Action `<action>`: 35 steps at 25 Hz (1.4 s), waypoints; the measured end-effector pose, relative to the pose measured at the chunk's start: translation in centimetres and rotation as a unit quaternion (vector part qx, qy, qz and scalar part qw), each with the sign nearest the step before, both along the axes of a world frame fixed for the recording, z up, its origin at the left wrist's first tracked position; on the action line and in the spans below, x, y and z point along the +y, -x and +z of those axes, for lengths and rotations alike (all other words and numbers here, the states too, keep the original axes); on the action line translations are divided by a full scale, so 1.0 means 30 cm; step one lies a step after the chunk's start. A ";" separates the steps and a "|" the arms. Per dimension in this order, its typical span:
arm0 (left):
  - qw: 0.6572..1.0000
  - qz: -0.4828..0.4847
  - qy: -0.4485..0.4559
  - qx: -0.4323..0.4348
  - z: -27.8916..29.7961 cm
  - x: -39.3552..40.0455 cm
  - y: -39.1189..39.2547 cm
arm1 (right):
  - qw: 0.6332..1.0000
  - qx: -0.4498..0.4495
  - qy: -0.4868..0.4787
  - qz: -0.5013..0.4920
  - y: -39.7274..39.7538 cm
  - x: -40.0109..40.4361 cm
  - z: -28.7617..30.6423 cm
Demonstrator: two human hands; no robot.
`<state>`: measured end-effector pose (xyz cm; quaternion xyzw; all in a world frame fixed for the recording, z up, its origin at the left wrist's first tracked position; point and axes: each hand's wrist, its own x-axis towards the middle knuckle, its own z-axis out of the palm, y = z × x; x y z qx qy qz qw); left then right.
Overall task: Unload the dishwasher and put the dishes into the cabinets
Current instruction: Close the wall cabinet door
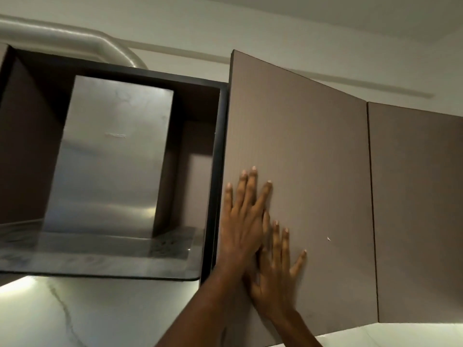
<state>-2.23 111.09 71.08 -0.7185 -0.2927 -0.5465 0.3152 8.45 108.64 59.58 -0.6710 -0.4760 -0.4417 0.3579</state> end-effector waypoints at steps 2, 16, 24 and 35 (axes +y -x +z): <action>0.994 -0.019 0.050 -0.090 -0.019 0.071 -0.024 | 0.999 -0.035 0.022 0.002 -0.054 0.043 0.011; 0.955 -0.106 0.150 -0.233 -0.061 0.348 -0.160 | 0.997 -0.063 0.037 -0.030 -0.161 0.243 0.028; 0.961 -0.117 0.154 -0.196 -0.074 0.335 -0.131 | 0.996 -0.058 0.064 -0.011 -0.154 0.186 0.018; 0.975 -0.147 0.166 -0.008 -0.289 0.099 -0.158 | 0.978 -0.041 0.185 -0.092 -0.318 -0.335 -0.067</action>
